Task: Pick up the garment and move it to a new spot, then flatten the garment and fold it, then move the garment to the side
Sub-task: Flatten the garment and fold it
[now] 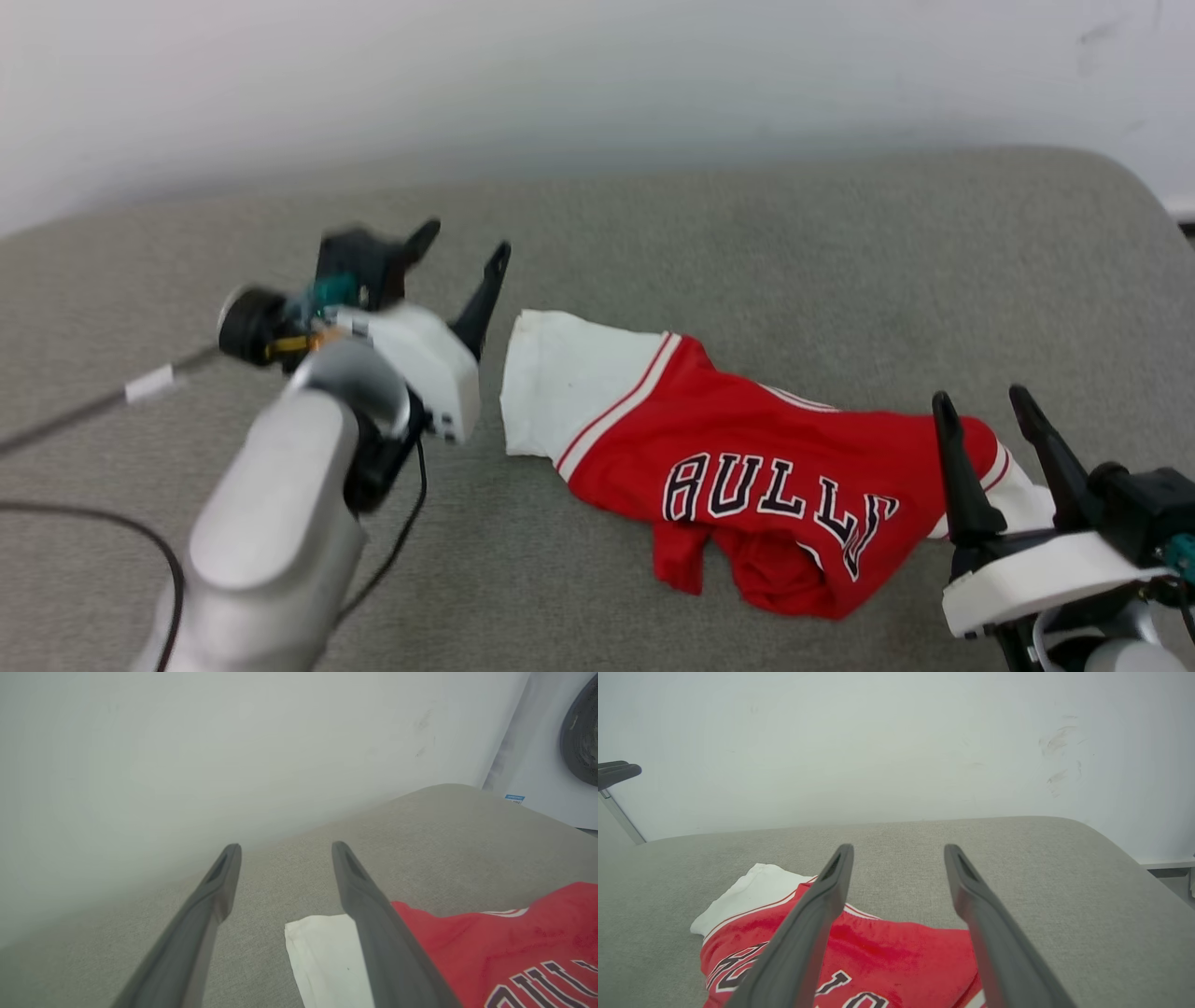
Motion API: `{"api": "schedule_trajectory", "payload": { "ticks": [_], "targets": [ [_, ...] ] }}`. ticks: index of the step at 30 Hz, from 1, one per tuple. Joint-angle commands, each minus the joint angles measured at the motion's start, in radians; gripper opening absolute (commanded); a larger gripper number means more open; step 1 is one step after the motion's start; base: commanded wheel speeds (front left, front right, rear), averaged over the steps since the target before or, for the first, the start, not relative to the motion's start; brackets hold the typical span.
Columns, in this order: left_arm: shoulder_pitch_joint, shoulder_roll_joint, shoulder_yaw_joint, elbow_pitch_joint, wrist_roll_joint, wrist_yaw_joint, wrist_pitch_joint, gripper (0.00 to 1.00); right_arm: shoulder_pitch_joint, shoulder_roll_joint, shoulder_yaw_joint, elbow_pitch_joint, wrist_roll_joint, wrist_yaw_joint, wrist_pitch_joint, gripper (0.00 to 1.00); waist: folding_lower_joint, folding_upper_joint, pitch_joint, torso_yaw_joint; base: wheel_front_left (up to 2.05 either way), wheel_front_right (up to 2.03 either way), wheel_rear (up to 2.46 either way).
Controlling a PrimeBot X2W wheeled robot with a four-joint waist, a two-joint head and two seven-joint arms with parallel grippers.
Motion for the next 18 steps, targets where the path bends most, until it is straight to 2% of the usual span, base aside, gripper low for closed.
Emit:
{"api": "schedule_trajectory", "payload": {
  "ticks": [1, 3, 4, 7, 13, 18],
  "targets": [
    [-0.075, 0.014, -0.016, 0.032, -0.028, -0.016, 0.065, 1.00, -0.034, 0.002, 0.010, -0.004, 0.012, -0.001, -0.014, 1.00, 0.0000, 0.0000, 0.101, -0.065, 0.00, 0.00, 0.00],
    [-0.151, 0.040, -0.043, 0.072, -0.068, -0.026, 0.153, 1.00, -0.056, 0.003, 0.023, -0.003, 0.020, -0.001, -0.028, 1.00, 0.0000, 0.0000, 0.143, -0.090, 0.00, 0.00, 0.00],
    [-0.151, 0.040, -0.043, 0.072, -0.068, -0.026, 0.153, 1.00, -0.056, 0.003, 0.023, -0.003, 0.020, -0.001, -0.028, 1.00, 0.0000, 0.0000, 0.143, -0.090, 0.00, 0.00, 0.00],
    [-0.246, 0.080, -0.116, 0.113, -0.162, -0.029, 0.296, 1.00, -0.091, 0.003, 0.032, 0.007, 0.033, -0.001, -0.053, 1.00, 0.0000, 0.0000, 0.205, -0.123, 0.00, 0.00, 0.00],
    [-0.354, 0.216, -0.272, 0.164, -0.377, -0.029, 0.555, 1.00, -0.136, 0.003, 0.058, 0.047, 0.070, -0.001, -0.105, 1.00, 0.0000, 0.0000, 0.299, -0.184, 0.00, 0.00, 0.00],
    [-0.383, 0.297, -0.335, 0.204, -0.496, -0.029, 0.655, 1.00, -0.158, 0.002, 0.079, 0.091, 0.093, -0.001, -0.142, 1.00, 0.0000, 0.0000, 0.342, -0.226, 0.00, 0.00, 0.00]
  ]
}}
